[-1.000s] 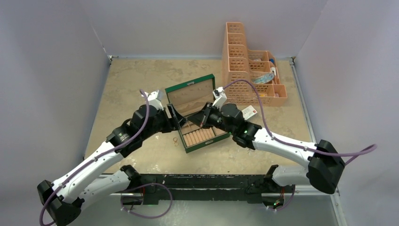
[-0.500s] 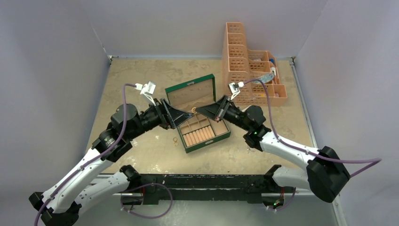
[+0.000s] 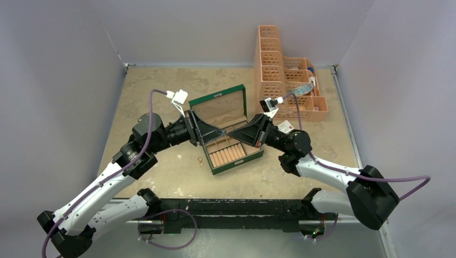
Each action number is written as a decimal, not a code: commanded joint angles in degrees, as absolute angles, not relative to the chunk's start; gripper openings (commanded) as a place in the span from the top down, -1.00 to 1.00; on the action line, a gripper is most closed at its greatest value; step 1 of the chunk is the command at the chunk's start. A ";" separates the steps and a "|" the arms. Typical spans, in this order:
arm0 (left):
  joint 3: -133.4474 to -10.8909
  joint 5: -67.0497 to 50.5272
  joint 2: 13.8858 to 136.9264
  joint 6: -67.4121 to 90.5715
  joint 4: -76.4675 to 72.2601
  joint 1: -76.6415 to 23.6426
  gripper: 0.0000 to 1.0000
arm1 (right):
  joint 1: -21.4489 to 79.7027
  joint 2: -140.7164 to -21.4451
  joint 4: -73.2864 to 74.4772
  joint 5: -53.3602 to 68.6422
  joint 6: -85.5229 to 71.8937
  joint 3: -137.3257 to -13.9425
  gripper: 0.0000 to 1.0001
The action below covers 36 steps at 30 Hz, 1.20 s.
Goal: Organize the mixed jewelry
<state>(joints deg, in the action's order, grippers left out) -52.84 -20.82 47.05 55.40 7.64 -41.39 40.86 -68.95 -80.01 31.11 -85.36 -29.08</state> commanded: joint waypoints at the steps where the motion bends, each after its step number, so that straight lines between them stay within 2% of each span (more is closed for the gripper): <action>1: -54.29 -24.31 47.04 56.61 2.81 -41.57 0.33 | 40.89 -67.41 -84.77 31.72 -86.93 -29.18 1.00; 11: -53.54 -25.91 46.76 55.71 3.60 -41.61 0.35 | 40.90 -66.73 -80.00 29.95 -85.52 -29.44 1.00; 19: -53.41 -26.54 47.45 54.45 3.84 -41.57 0.66 | 40.87 -67.03 -79.89 29.44 -85.95 -29.27 1.00; 25: -53.44 -26.06 47.80 54.00 4.72 -41.57 1.00 | 40.85 -67.32 -79.40 29.27 -85.94 -29.20 1.00; 29: -54.36 -22.77 47.89 53.40 9.38 -41.58 1.00 | 40.87 -66.63 -76.42 28.71 -85.36 -29.27 0.99; 30: -54.96 -21.08 48.00 53.08 11.83 -41.62 1.00 | 40.70 -66.11 -74.88 28.35 -84.88 -29.33 0.81; 33: -57.83 -15.10 48.82 52.78 20.22 -41.57 1.00 | 40.35 -64.22 -69.14 26.27 -83.03 -29.08 0.08; 34: -58.78 -13.41 49.21 52.60 22.82 -41.57 1.00 | 40.15 -63.31 -66.65 25.14 -81.88 -28.89 -0.08; 36: -60.54 -11.39 50.71 52.25 27.54 -41.58 1.00 | 39.81 -61.04 -58.63 22.07 -79.40 -28.82 -0.27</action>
